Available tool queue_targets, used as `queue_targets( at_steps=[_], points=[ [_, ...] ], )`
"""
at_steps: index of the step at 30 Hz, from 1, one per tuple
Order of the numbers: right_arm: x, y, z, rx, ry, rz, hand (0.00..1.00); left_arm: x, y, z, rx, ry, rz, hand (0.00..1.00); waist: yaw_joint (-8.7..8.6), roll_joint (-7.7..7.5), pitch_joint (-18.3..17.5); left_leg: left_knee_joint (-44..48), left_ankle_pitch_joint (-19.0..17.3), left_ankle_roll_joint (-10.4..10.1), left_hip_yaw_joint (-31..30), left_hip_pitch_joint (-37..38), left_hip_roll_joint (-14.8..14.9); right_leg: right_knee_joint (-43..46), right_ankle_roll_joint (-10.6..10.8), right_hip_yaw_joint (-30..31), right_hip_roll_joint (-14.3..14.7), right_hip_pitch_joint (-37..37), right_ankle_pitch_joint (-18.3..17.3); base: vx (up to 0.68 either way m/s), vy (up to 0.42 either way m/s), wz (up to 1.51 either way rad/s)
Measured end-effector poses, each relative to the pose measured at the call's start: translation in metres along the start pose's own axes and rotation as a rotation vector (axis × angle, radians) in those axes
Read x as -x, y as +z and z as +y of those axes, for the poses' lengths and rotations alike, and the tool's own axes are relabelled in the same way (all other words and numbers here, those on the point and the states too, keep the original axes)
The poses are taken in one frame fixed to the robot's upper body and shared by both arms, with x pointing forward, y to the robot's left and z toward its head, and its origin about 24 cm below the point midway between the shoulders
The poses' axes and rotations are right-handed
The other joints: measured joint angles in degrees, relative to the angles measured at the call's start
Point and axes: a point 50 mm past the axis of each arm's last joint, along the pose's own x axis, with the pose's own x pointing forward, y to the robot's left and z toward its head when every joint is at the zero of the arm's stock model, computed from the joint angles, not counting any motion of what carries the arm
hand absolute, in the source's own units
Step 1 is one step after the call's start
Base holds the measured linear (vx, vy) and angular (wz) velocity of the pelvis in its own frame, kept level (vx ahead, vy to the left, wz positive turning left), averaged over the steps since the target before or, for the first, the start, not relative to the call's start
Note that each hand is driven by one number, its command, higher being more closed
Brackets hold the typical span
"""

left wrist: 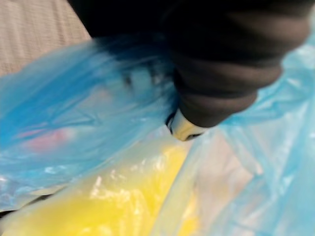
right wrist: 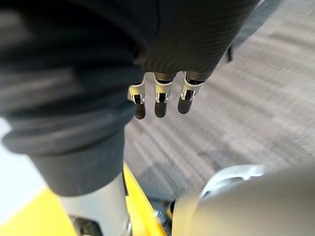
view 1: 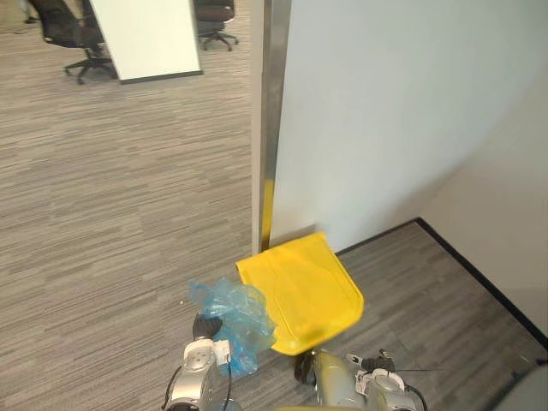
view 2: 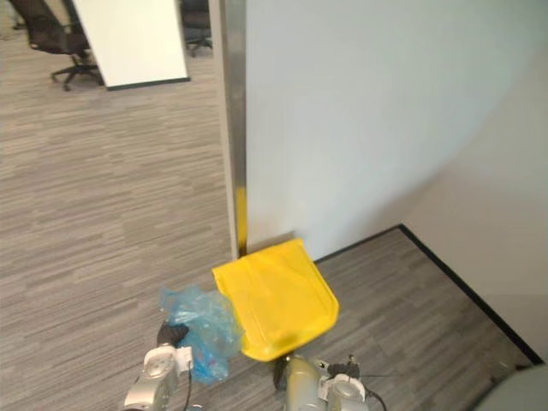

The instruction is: Gather rubbish on tea table into small bin, then transfer packed bag to large trash can.

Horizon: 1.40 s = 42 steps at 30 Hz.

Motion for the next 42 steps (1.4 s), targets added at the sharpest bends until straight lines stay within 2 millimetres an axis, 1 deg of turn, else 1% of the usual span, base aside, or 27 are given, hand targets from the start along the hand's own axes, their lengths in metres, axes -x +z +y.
queue_targets(
  at_steps=[2, 3, 5, 9, 11, 15, 17, 18, 20, 21, 22, 24, 25, 26, 27, 29, 32, 33, 34, 35, 36, 37, 38, 39, 40, 41, 42],
  points=[
    [0.0, -0.003, -0.004, -0.025, -0.017, 0.013, 0.0, 0.0, 0.003, -0.003, 0.008, -0.005, -0.015, 1.0, 0.45, -0.05, 0.1, 0.1, 0.7, 1.1, -1.9, 0.9, 0.1, 2.8, -0.8, -0.5, -0.3, 0.4, -1.8, 0.2, -0.1, 0.44],
    [0.0, -0.007, -0.005, -0.035, -0.024, 0.024, 0.0, -0.001, 0.004, -0.002, 0.002, -0.004, -0.02, 1.0, 0.69, -0.14, -0.1, 0.3, 0.8, 1.3, -3.6, 1.5, 0.7, 5.2, -1.8, -0.9, -0.2, 0.4, -4.3, 0.16, -0.099, 0.31],
    [0.001, -0.011, -0.008, -0.053, -0.035, 0.039, 0.0, -0.001, 0.003, -0.001, 0.002, 0.0, -0.017, 1.0, 1.04, -0.32, -0.2, 0.2, 0.8, 1.3, -4.9, 1.5, 1.4, 5.8, -2.4, -1.9, 0.1, 0.6, -5.6, 0.11, -0.085, 0.21],
    [0.003, -0.015, -0.003, -0.051, -0.024, 0.058, 0.0, -0.001, 0.002, 0.003, -0.021, 0.011, -0.01, 1.0, 0.97, -0.79, -0.5, -0.9, 0.8, 1.2, -5.2, 1.2, 3.5, 3.4, -2.4, -3.8, 1.5, 1.7, -5.6, 0.06, -0.048, 0.12],
    [0.003, -0.013, -0.002, -0.043, -0.015, 0.046, 0.0, -0.001, 0.003, 0.001, -0.023, 0.002, -0.015, 1.0, 0.78, -1.02, -0.6, -0.3, 0.9, 1.1, -5.8, 0.5, 3.6, 3.4, -3.3, -4.0, 1.6, 1.6, -5.0, 0.06, -0.011, 0.05],
    [0.007, -0.006, 0.009, -0.023, 0.026, 0.002, 0.0, -0.001, 0.013, 0.003, -0.025, 0.0, -0.058, 1.0, 1.22, -1.38, -1.4, 0.1, 0.9, 1.0, -6.1, -1.9, 3.4, 3.4, -3.3, -4.4, 0.7, 0.0, -4.7, 0.02, 0.012, 0.11],
    [0.012, 0.008, 0.027, 0.022, 0.094, -0.063, 0.0, 0.0, 0.02, 0.002, -0.017, -0.005, -0.09, 1.0, 1.51, -1.17, -1.5, 0.3, 1.5, 0.1, -7.9, -3.4, 3.3, 3.4, -3.4, -5.7, -0.3, -0.1, -4.5, 0.02, 0.01, 0.34],
    [0.013, 0.012, 0.031, 0.028, 0.108, -0.082, 0.0, 0.0, 0.022, 0.002, -0.015, -0.006, -0.097, 1.0, 1.56, -1.15, -1.5, 0.5, 1.6, 0.0, -8.2, -3.7, 3.3, 3.3, -3.4, -5.9, -0.5, -0.2, -4.5, 0.01, -0.002, 0.4],
    [0.021, 0.05, 0.048, 0.034, 0.166, -0.237, 0.0, 0.001, 0.031, 0.0, -0.004, -0.011, -0.137, 1.0, 2.45, -0.99, -1.4, 2.0, 1.9, -0.5, -9.3, -6.2, 3.2, 3.3, -3.5, -7.2, -1.1, -0.7, -4.5, -0.01, -0.015, 0.33],
    [0.023, 0.058, 0.05, 0.031, 0.172, -0.268, 0.0, 0.001, 0.033, 0.0, -0.003, -0.011, -0.143, 1.0, 2.7, -0.97, -1.4, 2.2, 2.0, -0.7, -9.4, -6.5, 3.3, 3.3, -3.5, -7.4, -1.2, -0.7, -4.5, -0.03, -0.041, 0.32],
    [0.029, 0.079, 0.054, 0.025, 0.188, -0.356, 0.0, 0.002, 0.036, 0.0, 0.001, -0.012, -0.158, 1.0, 3.15, -0.83, -1.5, 2.3, 2.3, -0.8, -10.1, -7.4, 3.5, 3.3, -3.5, -8.1, -1.5, -0.8, -4.4, -0.04, -0.066, 0.36],
    [0.039, 0.113, 0.057, -0.001, 0.197, -0.489, 0.0, 0.003, 0.042, 0.0, 0.008, -0.011, -0.186, 1.0, 4.02, -0.57, -1.5, 2.3, 2.5, -0.8, -11.3, -8.7, 4.3, 3.3, -3.5, -8.7, -1.4, -1.3, -4.5, -0.06, -0.095, 0.34],
    [0.041, 0.121, 0.057, -0.009, 0.197, -0.519, 0.0, 0.003, 0.043, 0.0, 0.009, -0.011, -0.193, 1.0, 4.17, -0.49, -1.8, 2.2, 2.5, -0.8, -11.4, -9.2, 4.6, 3.4, -3.5, -8.7, -1.3, -1.7, -4.5, -0.07, -0.109, 0.25],
    [0.047, 0.141, 0.057, -0.026, 0.198, -0.59, 0.0, 0.003, 0.048, 0.001, 0.012, -0.011, -0.211, 1.0, 4.38, -0.2, -1.9, 1.5, 2.5, -0.8, -11.8, -10.3, 5.1, 3.3, -3.3, -8.9, -0.8, -2.7, -4.3, -0.07, -0.128, 0.28],
    [0.049, 0.154, 0.056, -0.032, 0.192, -0.63, 0.0, 0.003, 0.05, 0.0, 0.015, -0.014, -0.219, 1.0, 4.41, 0.15, -1.9, 0.2, 2.6, -0.9, -12.3, -10.5, 5.8, 3.3, -2.2, -9.6, -0.5, -3.0, -4.0, -0.07, -0.127, 0.25],
    [0.05, 0.166, 0.051, -0.044, 0.168, -0.658, 0.0, 0.004, 0.054, -0.001, 0.024, -0.026, -0.234, 1.0, 4.74, 0.29, -2.2, -2.3, 2.6, -1.0, -12.4, -10.6, 7.2, 3.6, -0.7, -9.1, 0.5, -4.0, -3.4, -0.07, -0.16, 0.2],
    [0.049, 0.178, 0.043, -0.061, 0.136, -0.68, 0.0, 0.006, 0.057, -0.007, 0.029, -0.055, -0.246, 1.0, 5.73, 0.27, -2.2, -4.5, 2.9, -1.6, -12.4, -10.6, 8.6, 4.1, -0.7, -9.0, 1.6, -5.1, -3.4, -0.08, -0.167, 0.05],
    [0.049, 0.184, 0.041, -0.08, 0.126, -0.686, 0.0, 0.007, 0.058, -0.012, 0.029, -0.074, -0.249, 1.0, 6.13, 0.26, -2.2, -5.5, 2.7, -1.4, -12.8, -10.7, 9.4, 4.3, 0.4, -9.3, 2.2, -5.6, -3.4, -0.1, -0.161, 0.03],
    [0.05, 0.187, 0.041, -0.089, 0.125, -0.69, 0.0, 0.007, 0.059, -0.014, 0.033, -0.086, -0.251, 1.0, 6.18, 0.26, -2.2, -6.2, 2.6, -1.3, -13.3, -10.7, 9.8, 4.1, 2.6, -9.8, 2.4, -5.7, -4.1, -0.13, -0.195, 0.15],
    [0.05, 0.19, 0.04, -0.108, 0.127, -0.69, 0.0, 0.008, 0.061, -0.017, 0.042, -0.096, -0.259, 1.0, 6.11, 0.21, -2.2, -6.8, 2.8, -1.3, -14.2, -11.2, 10.2, 3.0, 3.4, -9.9, 2.9, -5.7, -4.7, -0.12, -0.158, 0.28],
    [0.051, 0.194, 0.04, -0.129, 0.128, -0.694, 0.0, 0.01, 0.067, -0.019, 0.065, -0.107, -0.28, 1.0, 6.01, -0.11, -2.2, -5.5, 2.8, -1.3, -15.2, -12.7, 9.9, 0.4, 2.7, -9.1, 4.2, -5.5, -4.9, -0.13, -0.142, 0.27],
    [0.051, 0.196, 0.04, -0.141, 0.13, -0.694, 0.0, 0.01, 0.069, -0.021, 0.074, -0.114, -0.288, 1.0, 5.94, -0.23, -2.2, -3.1, 2.7, -1.5, -15.3, -14.0, 9.1, -0.7, 2.5, -9.0, 4.3, -5.2, -4.7, -0.16, -0.091, 0.2],
    [0.051, 0.199, 0.039, -0.169, 0.132, -0.687, 0.0, 0.013, 0.072, -0.028, 0.089, -0.138, -0.298, 1.0, 6.0, -0.32, -2.2, 2.2, 2.5, -0.8, -14.7, -16.4, 6.0, -2.6, 0.7, -8.9, 4.2, -4.1, -3.5, -0.21, -0.052, 0.13],
    [0.051, 0.198, 0.04, -0.187, 0.136, -0.671, 0.0, 0.017, 0.075, -0.031, 0.096, -0.161, -0.316, 1.0, 6.02, -0.97, -2.3, 2.1, 1.3, 0.8, -13.4, -16.0, 5.1, -2.6, -1.1, -8.3, 4.3, -3.6, -2.2, -0.21, -0.053, 0.11],
    [0.051, 0.198, 0.041, -0.19, 0.14, -0.671, 0.0, 0.019, 0.077, -0.034, 0.1, -0.175, -0.328, 1.0, 5.99, -1.4, -2.5, 1.3, 0.9, -0.1, -13.4, -15.4, 5.0, -2.5, -2.1, -8.2, 4.3, -3.5, -2.1, -0.16, -0.071, 0.02],
    [0.054, 0.204, 0.045, -0.197, 0.15, -0.681, 0.0, 0.021, 0.083, -0.034, 0.108, -0.187, -0.359, 1.0, 6.02, -2.37, -2.3, 1.1, 1.1, -0.5, -13.3, -15.4, 4.9, -3.5, -2.7, -7.5, 4.8, -3.4, -1.5, -0.09, -0.062, -0.04],
    [0.055, 0.208, 0.046, -0.198, 0.155, -0.688, 0.0, 0.022, 0.086, -0.034, 0.11, -0.192, -0.373, 1.0, 6.08, -2.65, -2.1, 1.1, 1.1, -0.6, -13.3, -15.5, 4.9, -4.2, -3.1, -7.0, 5.2, -3.3, -1.2, -0.12, -0.065, -0.13]
  ],
)
